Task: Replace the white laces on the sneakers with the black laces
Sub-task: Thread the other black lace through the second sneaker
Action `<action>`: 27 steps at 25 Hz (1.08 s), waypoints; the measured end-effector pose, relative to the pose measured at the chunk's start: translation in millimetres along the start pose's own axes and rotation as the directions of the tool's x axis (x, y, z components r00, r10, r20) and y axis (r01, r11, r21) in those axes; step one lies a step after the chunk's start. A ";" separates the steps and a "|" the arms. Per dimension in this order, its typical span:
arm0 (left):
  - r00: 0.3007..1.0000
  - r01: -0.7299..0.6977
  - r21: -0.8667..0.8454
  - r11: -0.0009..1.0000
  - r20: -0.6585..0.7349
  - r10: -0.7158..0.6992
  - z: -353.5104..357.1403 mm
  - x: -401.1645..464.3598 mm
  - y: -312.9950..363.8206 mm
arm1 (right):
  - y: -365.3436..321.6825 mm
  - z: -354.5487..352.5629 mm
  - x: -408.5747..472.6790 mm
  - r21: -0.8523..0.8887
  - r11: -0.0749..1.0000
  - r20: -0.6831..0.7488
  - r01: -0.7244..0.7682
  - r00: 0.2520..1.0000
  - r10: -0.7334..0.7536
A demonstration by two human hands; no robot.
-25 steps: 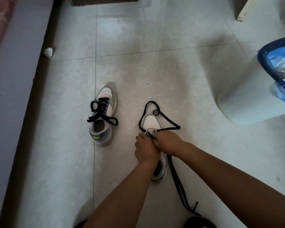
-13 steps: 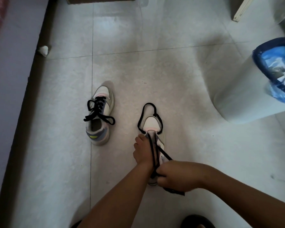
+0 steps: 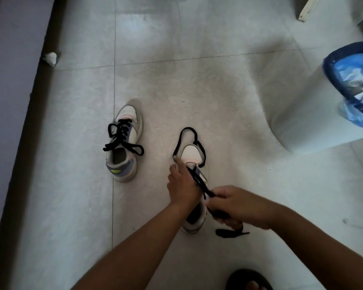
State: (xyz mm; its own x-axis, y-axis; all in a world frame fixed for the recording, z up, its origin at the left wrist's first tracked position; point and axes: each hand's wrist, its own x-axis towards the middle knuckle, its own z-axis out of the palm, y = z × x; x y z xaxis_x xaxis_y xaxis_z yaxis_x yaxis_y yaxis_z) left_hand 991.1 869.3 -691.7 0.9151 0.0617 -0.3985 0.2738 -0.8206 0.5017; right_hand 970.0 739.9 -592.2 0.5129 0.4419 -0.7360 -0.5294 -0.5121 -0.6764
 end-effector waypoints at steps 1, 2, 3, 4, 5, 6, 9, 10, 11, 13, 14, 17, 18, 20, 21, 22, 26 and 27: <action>0.977 -0.212 0.027 0.977 0.017 0.211 -8.0 -1.6 1.0 | -4.8 -8.0 -3.0 0.124 0.992 0.029 0.012 0.999 -0.015; 0.902 -0.427 0.041 0.903 0.084 0.423 -18.6 -2.0 2.4 | -9.4 -17.2 -5.6 0.160 0.986 0.032 0.047 0.998 -0.052; 0.804 -0.579 -0.016 0.815 0.155 0.574 -32.2 -2.8 5.6 | -14.3 -28.3 -8.2 0.149 0.986 0.025 0.080 0.996 -0.084; 0.739 -0.629 -0.123 0.768 0.213 0.639 -45.8 -3.7 10.1 | -20.3 -40.6 -11.5 0.113 0.988 0.020 0.100 0.994 -0.103; 0.729 -0.597 -0.242 0.764 0.234 0.644 -60.4 -3.4 14.3 | -27.0 -53.8 -16.8 0.074 0.992 0.020 0.102 0.994 -0.104; 0.752 -0.519 -0.366 0.772 0.233 0.616 -76.4 -0.3 18.5 | -33.1 -67.6 -24.5 0.049 0.994 0.024 0.096 0.995 -0.097; 0.796 -0.306 -0.585 0.751 0.274 0.539 -118.7 13.9 29.5 | -46.9 -103.3 -55.3 0.104 0.987 0.023 0.125 0.992 -0.128; 0.799 -0.275 -0.605 0.747 0.288 0.528 -126.3 19.2 30.4 | -52.0 -111.5 -66.1 0.148 0.976 0.007 0.160 0.987 -0.163; 0.813 -0.256 -0.610 0.750 0.284 0.508 -129.7 23.4 30.1 | -57.4 -119.2 -77.6 0.188 0.961 -0.016 0.201 0.979 -0.201; 0.870 -0.206 -0.621 0.756 0.237 0.432 -128.6 29.6 25.9 | -70.2 -133.7 -101.7 0.222 0.934 -0.080 0.278 0.960 -0.267; 0.895 -0.188 -0.624 0.758 0.209 0.394 -127.1 31.0 25.0 | -78.3 -139.7 -114.1 0.220 0.926 -0.112 0.307 0.951 -0.288; 0.874 -0.182 -0.656 0.732 0.233 0.426 -136.4 24.6 35.4 | -99.0 -148.8 -133.9 0.207 0.910 -0.185 0.360 0.927 -0.325; 0.827 -0.212 -0.662 0.719 0.270 0.492 -143.9 19.4 45.5 | -105.4 -147.1 -135.1 0.195 0.906 -0.210 0.375 0.919 -0.335; 0.734 -0.266 -0.686 0.677 0.311 0.604 -157.6 6.1 71.6 | -116.2 -138.3 -133.3 0.165 0.901 -0.252 0.400 0.901 -0.354; 0.715 -0.277 -0.720 0.636 0.287 0.637 -163.0 0.9 83.3 | -119.5 -133.2 -132.0 0.159 0.893 -0.268 0.420 0.889 -0.370; 0.733 -0.259 -0.763 0.593 0.245 0.634 -168.2 -2.8 93.0 | -120.8 -127.9 -131.3 0.173 0.876 -0.287 0.449 0.874 -0.392; 0.875 -0.176 -0.892 0.416 0.051 0.480 -189.0 -7.9 107.4 | -109.2 -103.4 -137.6 0.379 0.668 -0.280 0.640 0.768 -0.576; 0.890 -0.235 -0.875 0.423 -0.018 0.456 -195.1 -7.3 109.0 | -106.3 -94.6 -138.9 0.336 0.647 -0.275 0.685 0.728 -0.628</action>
State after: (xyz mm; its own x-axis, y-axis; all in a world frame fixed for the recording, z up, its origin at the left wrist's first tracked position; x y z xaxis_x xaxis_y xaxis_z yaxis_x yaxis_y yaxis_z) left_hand 1072.0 890.3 -484.3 0.9443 -0.3095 -0.1118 0.1601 0.1352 0.9778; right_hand 1018.9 663.3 -415.4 0.8918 0.4406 -0.1030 -0.2179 0.2186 -0.9512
